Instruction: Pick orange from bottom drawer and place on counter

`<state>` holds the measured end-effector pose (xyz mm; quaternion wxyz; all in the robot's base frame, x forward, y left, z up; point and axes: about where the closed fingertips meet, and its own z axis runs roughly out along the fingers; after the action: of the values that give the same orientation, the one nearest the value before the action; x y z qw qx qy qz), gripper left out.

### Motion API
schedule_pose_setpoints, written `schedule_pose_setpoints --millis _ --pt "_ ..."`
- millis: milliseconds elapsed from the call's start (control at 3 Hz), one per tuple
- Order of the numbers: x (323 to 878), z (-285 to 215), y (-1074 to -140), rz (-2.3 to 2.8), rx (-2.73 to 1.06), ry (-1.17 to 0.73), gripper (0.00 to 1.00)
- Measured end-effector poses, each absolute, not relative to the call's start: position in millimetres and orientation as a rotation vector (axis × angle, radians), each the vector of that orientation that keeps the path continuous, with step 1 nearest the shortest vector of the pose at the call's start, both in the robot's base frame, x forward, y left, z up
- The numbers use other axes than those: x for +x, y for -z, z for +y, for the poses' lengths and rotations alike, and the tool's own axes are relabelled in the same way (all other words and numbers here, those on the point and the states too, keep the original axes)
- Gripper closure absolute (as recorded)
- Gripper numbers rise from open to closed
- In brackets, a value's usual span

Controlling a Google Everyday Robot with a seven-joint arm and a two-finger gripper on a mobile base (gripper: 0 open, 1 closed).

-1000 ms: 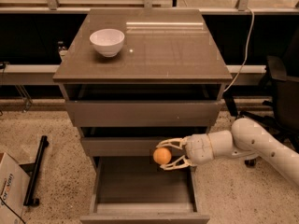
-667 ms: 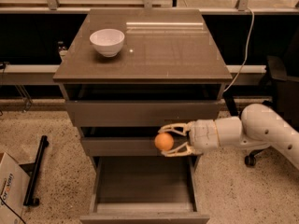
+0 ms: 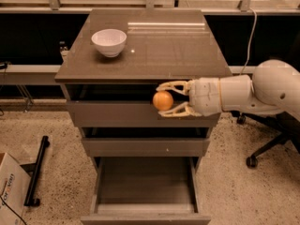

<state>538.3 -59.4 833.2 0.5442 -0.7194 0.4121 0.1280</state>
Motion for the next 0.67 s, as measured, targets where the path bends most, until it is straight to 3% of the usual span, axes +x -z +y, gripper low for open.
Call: schedule_pose_setpoints --millis 333,667 --pt "574.4 -58.4 -875.8 1.000 -1.662 -0.205 1.00" --pt "574.4 -58.4 -875.8 1.000 -1.662 -0.205 1.00"
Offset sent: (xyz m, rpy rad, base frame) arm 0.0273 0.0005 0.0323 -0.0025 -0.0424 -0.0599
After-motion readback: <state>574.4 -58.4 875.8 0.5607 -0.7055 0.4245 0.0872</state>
